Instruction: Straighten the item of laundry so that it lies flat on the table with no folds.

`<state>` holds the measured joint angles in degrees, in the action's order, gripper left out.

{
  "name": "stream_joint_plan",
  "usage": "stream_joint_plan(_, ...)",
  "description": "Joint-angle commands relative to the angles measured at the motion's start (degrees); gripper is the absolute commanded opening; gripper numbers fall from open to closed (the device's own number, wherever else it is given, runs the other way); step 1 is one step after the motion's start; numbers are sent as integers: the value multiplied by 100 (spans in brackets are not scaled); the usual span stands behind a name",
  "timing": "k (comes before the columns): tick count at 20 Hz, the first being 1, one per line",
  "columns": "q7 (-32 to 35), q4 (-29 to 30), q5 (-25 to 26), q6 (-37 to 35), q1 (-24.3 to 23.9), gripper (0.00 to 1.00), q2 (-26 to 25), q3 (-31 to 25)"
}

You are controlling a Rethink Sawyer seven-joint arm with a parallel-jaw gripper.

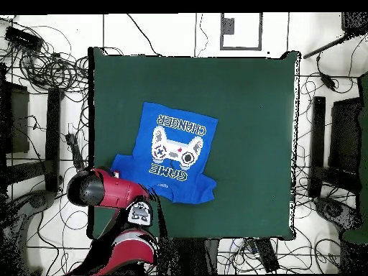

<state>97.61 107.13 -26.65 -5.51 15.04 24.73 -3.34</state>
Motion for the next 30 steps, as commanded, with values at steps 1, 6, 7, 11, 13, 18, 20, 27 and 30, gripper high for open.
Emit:
stream_joint_plan(1,1470,-91,-220,264,-80,100,-200,-723)
stream_joint_plan(6,1403,111,-149,83,-194,100,86,-716)
stream_joint_plan(7,1382,203,-119,32,-239,100,187,-719)
stream_joint_plan(11,1201,605,31,-311,-477,100,725,-651)
stream_joint_plan(13,1057,802,124,-517,-632,100,1013,-610)
stream_joint_plan(18,874,1025,315,-861,-875,100,1409,-539)
stream_joint_plan(20,802,1023,399,-939,-941,100,1451,-488)
stream_joint_plan(27,352,935,976,-1010,-1398,100,1348,-230)
stream_joint_plan(30,94,843,1397,-1057,-1670,100,1307,8)
